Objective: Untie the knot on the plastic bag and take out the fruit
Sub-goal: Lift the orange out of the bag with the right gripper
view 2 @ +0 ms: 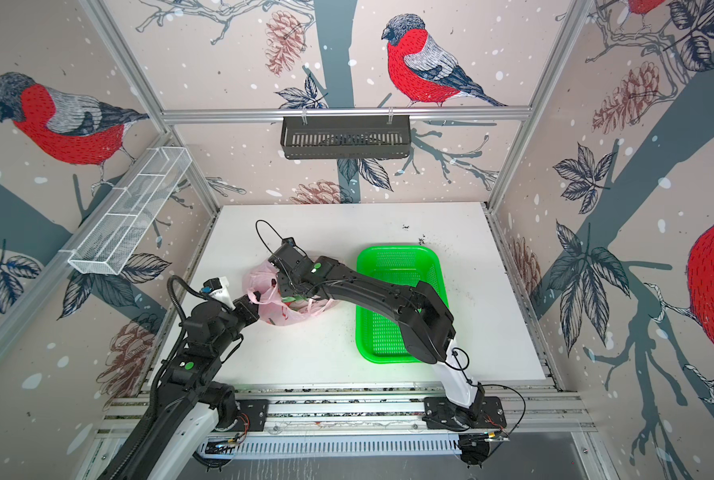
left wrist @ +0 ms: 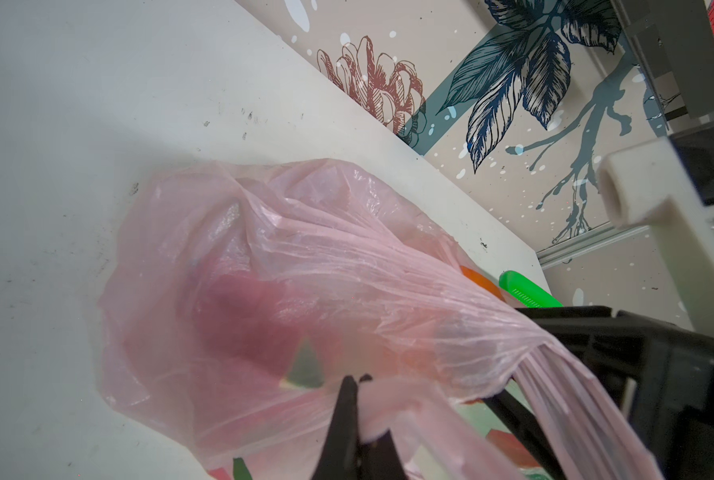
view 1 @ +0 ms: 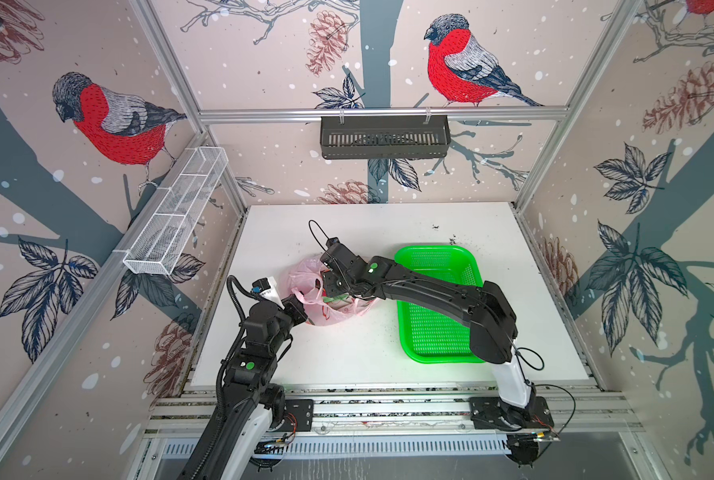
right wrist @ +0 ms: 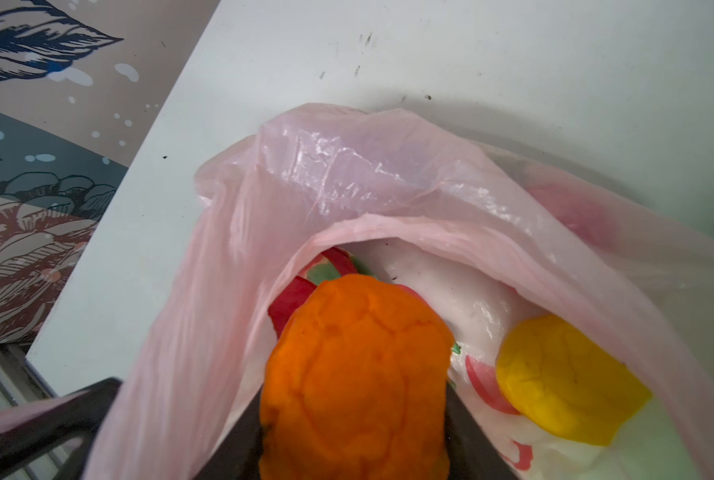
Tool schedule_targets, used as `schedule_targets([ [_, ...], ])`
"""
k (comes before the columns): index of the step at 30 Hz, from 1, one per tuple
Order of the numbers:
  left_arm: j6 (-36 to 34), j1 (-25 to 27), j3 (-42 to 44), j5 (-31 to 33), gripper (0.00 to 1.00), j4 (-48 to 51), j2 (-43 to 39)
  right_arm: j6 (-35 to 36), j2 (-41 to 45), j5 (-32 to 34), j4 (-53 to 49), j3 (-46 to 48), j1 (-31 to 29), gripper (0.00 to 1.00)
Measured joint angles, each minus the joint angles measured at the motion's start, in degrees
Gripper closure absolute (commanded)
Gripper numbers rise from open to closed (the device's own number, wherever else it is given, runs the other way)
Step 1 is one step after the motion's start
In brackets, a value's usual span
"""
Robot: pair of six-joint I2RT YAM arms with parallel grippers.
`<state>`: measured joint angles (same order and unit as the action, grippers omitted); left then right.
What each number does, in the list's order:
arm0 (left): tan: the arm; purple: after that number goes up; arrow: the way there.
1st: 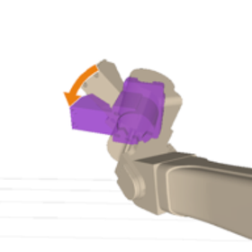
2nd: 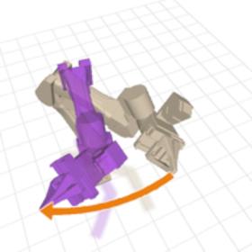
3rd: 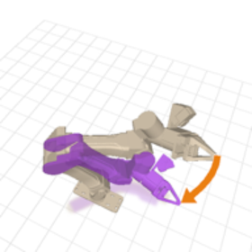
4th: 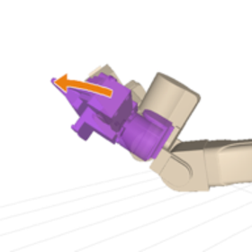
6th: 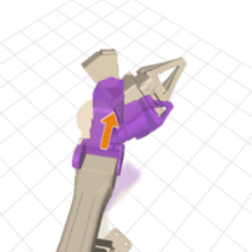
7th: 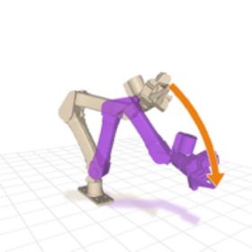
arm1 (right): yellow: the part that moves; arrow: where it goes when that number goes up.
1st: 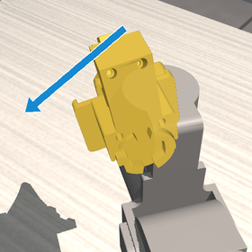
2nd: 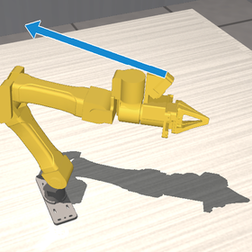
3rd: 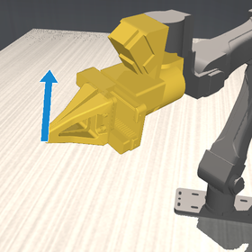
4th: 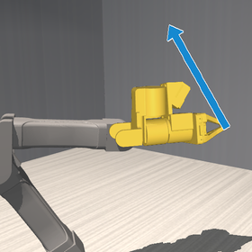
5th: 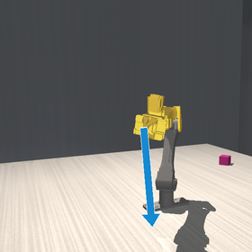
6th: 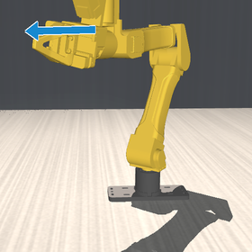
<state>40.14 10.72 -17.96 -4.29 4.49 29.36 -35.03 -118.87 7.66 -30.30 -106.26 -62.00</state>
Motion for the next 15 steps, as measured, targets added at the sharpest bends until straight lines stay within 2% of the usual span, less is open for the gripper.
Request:
schedule_targets([
  [15,0.0,0.0,0.0,0.1,1.0,-1.2,-0.4,2.2,5.8,1.0,-1.3,0.3,-0.8,0.8],
])
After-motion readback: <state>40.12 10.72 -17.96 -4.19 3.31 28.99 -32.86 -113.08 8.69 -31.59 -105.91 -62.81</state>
